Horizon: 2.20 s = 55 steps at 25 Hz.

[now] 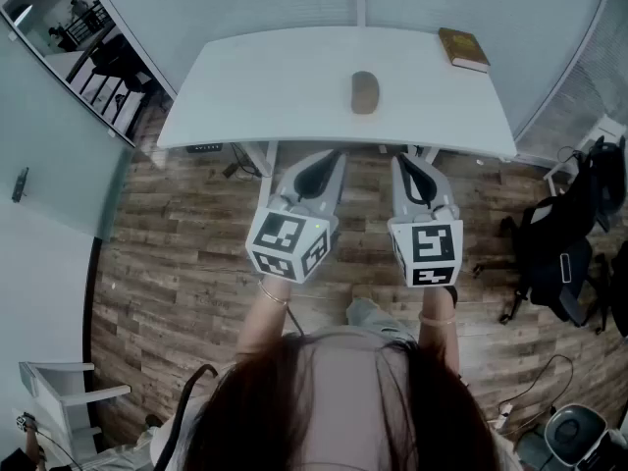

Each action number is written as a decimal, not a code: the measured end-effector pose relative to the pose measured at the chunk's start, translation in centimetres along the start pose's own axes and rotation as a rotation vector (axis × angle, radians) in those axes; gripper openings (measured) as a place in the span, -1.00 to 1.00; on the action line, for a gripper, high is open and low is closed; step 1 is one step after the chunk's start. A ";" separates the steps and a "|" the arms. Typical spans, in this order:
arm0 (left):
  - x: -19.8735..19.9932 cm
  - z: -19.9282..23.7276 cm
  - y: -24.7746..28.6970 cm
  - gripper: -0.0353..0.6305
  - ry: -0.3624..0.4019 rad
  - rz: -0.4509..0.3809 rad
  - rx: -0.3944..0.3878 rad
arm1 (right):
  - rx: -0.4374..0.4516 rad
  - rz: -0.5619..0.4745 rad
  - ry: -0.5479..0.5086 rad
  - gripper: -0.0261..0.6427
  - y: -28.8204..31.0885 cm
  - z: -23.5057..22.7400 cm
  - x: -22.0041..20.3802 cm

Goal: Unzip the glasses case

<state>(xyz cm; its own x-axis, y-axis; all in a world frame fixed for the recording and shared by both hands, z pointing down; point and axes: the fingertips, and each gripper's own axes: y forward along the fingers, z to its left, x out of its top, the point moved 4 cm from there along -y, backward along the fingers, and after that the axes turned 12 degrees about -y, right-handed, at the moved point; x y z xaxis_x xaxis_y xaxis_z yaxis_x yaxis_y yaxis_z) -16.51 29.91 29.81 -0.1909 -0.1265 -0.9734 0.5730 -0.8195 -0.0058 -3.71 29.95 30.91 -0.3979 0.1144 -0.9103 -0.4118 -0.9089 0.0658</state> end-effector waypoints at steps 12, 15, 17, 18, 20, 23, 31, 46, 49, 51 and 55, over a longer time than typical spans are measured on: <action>-0.3 1.6 5.6 -0.89 -0.028 0.018 0.016 | 0.021 0.002 0.045 -0.92 4.1 -3.4 -2.0; -0.6 2.0 6.8 -0.89 -0.030 0.027 0.024 | 0.030 -0.003 0.088 -0.92 4.7 -4.2 -2.6; -0.7 2.4 7.8 -0.89 -0.034 0.029 0.029 | 0.046 -0.014 0.100 -0.91 5.4 -4.7 -2.9; -0.7 2.6 8.3 -0.89 -0.036 0.029 0.031 | 0.056 -0.019 0.099 -0.91 5.8 -4.9 -3.0; -0.7 2.9 9.4 -0.89 -0.042 0.027 0.034 | 0.071 -0.018 0.085 -0.91 6.7 -5.3 -3.4; -0.8 3.2 11.0 -0.89 -0.042 0.028 0.041 | 0.092 -0.004 0.076 -0.91 8.0 -6.0 -4.2; -1.3 4.8 14.1 -0.89 -0.050 0.049 0.082 | 0.100 0.004 0.110 -0.92 11.0 -8.5 -5.7; -2.8 9.0 18.2 -0.65 -0.107 0.093 0.116 | 0.127 0.003 0.051 -0.92 15.5 -9.9 -7.2; -3.0 10.3 19.6 -0.59 -0.112 0.105 0.118 | 0.125 0.018 0.041 -0.92 17.1 -10.3 -7.7; -3.0 11.3 20.4 -0.59 -0.124 0.106 0.123 | 0.124 0.029 0.027 -0.92 18.2 -10.5 -7.9; -3.2 13.4 22.0 -0.58 -0.149 0.126 0.132 | 0.127 0.038 0.025 -0.92 20.4 -11.0 -8.1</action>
<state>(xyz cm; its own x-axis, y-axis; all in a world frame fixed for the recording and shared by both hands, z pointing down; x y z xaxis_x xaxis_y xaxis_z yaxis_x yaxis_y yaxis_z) -13.93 4.81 35.85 -0.2452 -0.3057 -0.9200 0.4923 -0.8568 0.1536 0.12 6.04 35.09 -0.3957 0.0692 -0.9158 -0.4981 -0.8539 0.1507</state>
